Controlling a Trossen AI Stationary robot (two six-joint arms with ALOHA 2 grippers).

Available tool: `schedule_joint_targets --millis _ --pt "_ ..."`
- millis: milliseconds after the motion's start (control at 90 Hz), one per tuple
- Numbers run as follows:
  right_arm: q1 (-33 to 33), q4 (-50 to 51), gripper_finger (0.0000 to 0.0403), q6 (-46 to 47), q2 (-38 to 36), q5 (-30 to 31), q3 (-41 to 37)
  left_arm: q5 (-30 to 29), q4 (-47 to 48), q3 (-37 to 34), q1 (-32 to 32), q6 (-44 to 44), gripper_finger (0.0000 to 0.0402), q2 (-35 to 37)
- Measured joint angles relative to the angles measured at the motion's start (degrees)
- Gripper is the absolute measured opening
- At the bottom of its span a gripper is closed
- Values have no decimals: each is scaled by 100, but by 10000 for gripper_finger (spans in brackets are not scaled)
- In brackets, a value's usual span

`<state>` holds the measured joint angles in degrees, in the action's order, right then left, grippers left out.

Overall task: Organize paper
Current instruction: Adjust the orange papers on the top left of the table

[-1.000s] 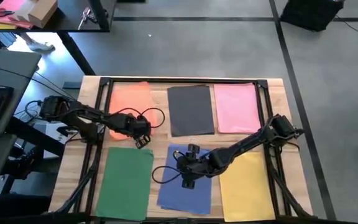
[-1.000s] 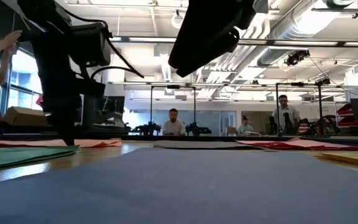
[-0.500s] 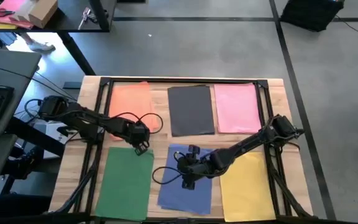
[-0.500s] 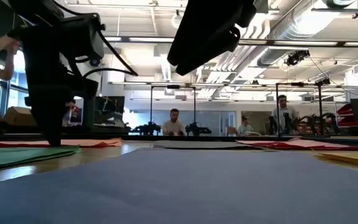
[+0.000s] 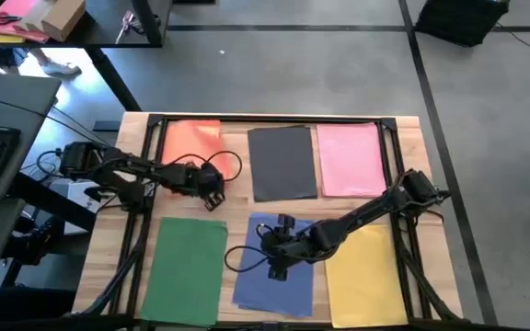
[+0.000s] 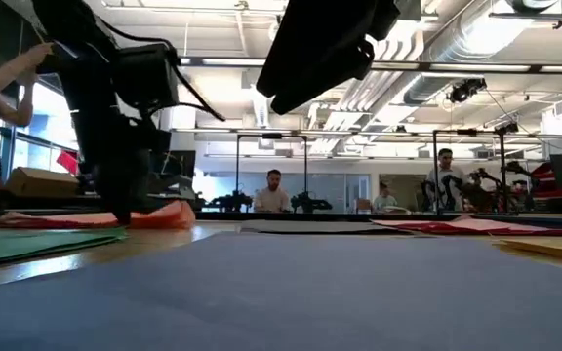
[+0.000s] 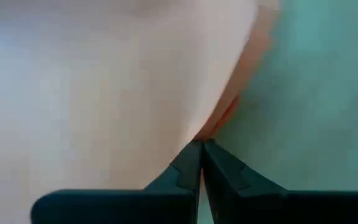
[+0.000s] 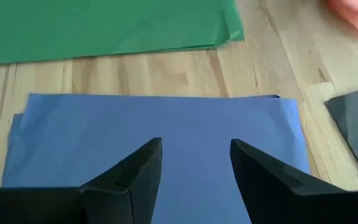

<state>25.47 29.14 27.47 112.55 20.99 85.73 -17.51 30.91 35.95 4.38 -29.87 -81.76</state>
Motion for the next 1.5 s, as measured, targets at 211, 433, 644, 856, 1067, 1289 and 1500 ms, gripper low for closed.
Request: schedule_joint_targets --millis 211,433,644,856,1067,1289,1500 --pt "17 -1 176 -7 0 8 0 283 -108 298 -178 9 0 2" --pt "18 -24 176 14 0 25 0 -463 -596 310 103 -56 0 -111" --pt "25 -25 176 14 0 26 0 -67 -984 339 165 283 0 -867" --pt "74 57 176 14 0 11 0 33 -143 374 -116 508 0 -994" --pt "73 51 176 -1 0 68 0 411 276 307 -778 639 0 -497" --pt "73 18 176 -40 0 89 0 224 1120 283 -1086 520 0 -268" --pt "33 14 176 -79 0 97 0 -41 1336 288 -1095 241 0 359"
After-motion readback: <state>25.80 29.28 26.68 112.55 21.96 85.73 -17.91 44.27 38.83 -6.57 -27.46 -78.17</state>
